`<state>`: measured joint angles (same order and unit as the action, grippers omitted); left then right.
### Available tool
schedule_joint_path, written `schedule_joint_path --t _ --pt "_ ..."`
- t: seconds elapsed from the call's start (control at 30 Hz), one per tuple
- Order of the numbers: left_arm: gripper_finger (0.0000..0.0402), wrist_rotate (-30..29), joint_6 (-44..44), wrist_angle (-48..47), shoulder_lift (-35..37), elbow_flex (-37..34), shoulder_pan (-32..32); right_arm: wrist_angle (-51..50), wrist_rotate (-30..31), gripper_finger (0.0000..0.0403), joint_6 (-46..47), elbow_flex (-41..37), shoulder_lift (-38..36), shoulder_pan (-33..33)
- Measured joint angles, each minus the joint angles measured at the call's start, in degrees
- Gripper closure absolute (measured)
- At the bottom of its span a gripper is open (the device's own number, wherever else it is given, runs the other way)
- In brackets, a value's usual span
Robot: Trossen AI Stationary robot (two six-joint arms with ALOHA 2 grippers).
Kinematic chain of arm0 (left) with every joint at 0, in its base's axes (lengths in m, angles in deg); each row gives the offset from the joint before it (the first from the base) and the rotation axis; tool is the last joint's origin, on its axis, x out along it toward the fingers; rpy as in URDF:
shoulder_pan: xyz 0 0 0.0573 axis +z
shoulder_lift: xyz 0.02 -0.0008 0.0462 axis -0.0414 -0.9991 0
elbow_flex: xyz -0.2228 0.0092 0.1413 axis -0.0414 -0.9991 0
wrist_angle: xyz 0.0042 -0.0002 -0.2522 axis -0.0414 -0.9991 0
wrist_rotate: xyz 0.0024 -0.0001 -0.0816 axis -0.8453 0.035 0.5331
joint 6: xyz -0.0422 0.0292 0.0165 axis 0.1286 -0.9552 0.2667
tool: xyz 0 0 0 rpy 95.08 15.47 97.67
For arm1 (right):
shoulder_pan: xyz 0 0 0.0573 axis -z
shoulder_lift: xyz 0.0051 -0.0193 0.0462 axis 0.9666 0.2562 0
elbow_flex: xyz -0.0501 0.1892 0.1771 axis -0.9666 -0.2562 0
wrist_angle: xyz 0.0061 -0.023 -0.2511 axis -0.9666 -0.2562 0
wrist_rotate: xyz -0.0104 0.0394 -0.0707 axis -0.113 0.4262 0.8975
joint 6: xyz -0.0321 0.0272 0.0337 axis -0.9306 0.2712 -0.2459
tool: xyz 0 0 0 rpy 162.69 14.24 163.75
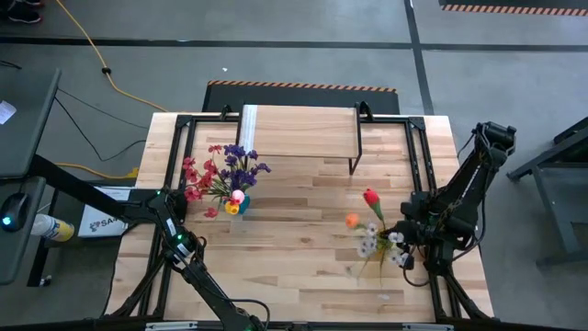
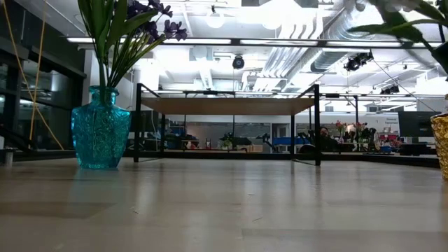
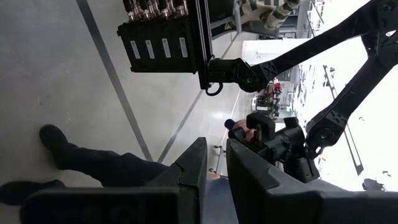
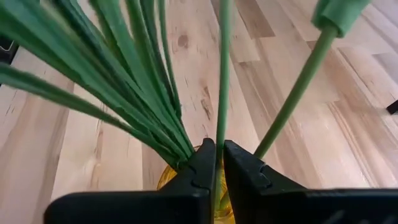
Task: Pick and place flowers into a vace then onto a shelf
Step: Put the orange flower into the yellow vase, then put the yellow vase on the shelf
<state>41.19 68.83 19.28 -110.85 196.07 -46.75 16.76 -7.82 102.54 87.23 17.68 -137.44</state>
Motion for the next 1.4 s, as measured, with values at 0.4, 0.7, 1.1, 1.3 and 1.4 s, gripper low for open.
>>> schedule_joint_path --t 0.4,0.7,1.1,1.3,1.4 --pt "0.0307 0.0 0.0 0.0 0.0 0.0 0.0 -4.6 -2.3 0.0347 -0.5 0.0 -7.7 0.0" --pt "0.0307 0.0 0.0 0.0 0.0 0.0 0.0 -6.6 -5.7 0.0328 -2.4 0.0 -13.0 0.0" --pt "0.0307 0.0 0.0 0.0 0.0 0.0 0.0 -7.0 -13.1 0.0329 -4.1 0.0 -13.5 0.0" --pt "0.0307 0.0 0.0 0.0 0.0 0.0 0.0 -7.7 -16.2 0.0329 -2.9 0.0 -13.6 0.0" --pt "0.0307 0.0 0.0 0.0 0.0 0.0 0.0 -8.0 -17.6 0.0329 -1.9 0.0 -14.1 0.0"
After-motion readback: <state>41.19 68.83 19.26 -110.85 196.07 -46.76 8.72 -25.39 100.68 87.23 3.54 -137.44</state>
